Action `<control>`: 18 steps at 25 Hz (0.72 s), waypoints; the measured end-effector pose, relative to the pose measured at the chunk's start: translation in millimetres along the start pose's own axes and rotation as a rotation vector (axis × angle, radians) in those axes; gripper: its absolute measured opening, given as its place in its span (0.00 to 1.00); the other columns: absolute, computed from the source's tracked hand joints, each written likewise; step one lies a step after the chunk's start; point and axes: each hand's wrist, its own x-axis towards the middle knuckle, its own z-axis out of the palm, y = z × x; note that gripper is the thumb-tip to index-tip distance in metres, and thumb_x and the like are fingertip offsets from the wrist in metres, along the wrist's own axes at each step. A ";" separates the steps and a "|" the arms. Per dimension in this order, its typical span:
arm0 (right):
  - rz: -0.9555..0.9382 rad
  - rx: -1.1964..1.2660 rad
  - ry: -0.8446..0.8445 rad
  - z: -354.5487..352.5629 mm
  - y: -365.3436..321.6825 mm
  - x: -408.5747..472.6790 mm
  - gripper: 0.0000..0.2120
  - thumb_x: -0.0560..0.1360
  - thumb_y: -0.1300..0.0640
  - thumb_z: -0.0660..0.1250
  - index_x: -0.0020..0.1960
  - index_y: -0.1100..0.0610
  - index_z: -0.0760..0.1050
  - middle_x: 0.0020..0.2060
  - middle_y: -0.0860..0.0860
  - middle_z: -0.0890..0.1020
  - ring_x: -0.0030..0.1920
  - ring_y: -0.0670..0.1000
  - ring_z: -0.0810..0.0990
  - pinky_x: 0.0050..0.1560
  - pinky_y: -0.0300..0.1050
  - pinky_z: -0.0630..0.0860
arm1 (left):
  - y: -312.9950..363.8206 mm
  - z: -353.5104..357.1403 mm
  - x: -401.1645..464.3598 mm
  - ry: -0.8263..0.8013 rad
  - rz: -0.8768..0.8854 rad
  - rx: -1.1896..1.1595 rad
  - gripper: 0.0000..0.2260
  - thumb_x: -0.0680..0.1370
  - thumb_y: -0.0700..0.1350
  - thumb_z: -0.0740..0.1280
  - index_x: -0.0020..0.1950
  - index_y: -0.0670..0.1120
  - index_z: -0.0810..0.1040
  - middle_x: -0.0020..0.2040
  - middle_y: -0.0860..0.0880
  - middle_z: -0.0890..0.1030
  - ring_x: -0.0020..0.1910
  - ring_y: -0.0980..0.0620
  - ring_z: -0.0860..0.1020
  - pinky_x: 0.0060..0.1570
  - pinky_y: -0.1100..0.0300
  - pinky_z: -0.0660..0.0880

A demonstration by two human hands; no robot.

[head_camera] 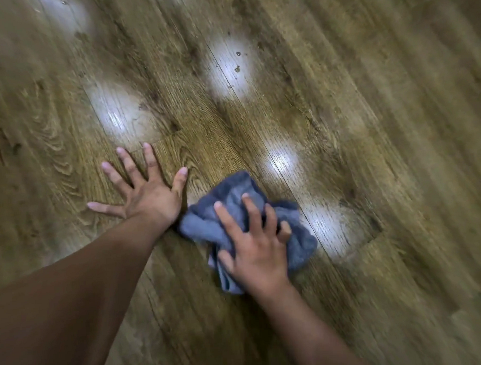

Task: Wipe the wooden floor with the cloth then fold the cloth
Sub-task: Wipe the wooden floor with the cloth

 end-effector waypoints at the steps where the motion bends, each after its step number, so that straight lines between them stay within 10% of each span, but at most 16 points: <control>1: 0.068 0.003 -0.003 -3.5 17.2 23.3 0.42 0.64 0.35 0.68 0.76 0.39 0.61 0.73 0.55 0.62 0.65 0.66 0.68 0.58 0.68 0.67 | -0.1 -0.3 1.2 -0.005 0.000 -0.006 0.39 0.72 0.79 0.39 0.77 0.65 0.30 0.78 0.54 0.25 0.77 0.44 0.25 0.60 0.18 0.34; 8: 0.517 0.009 0.023 -18.0 120.7 166.9 0.37 0.69 0.33 0.63 0.76 0.39 0.59 0.77 0.53 0.61 0.68 0.66 0.64 0.64 0.70 0.57 | 1.5 2.6 1.5 0.025 0.002 0.027 0.39 0.72 0.78 0.37 0.78 0.63 0.30 0.78 0.52 0.24 0.77 0.42 0.25 0.60 0.18 0.34; 18: 0.368 0.013 -0.038 -7.4 52.3 -24.0 0.40 0.64 0.33 0.59 0.74 0.42 0.63 0.76 0.53 0.61 0.69 0.64 0.65 0.59 0.68 0.64 | 3.1 4.2 -4.0 0.059 0.011 0.040 0.40 0.72 0.79 0.36 0.79 0.62 0.32 0.80 0.50 0.29 0.78 0.42 0.28 0.61 0.17 0.37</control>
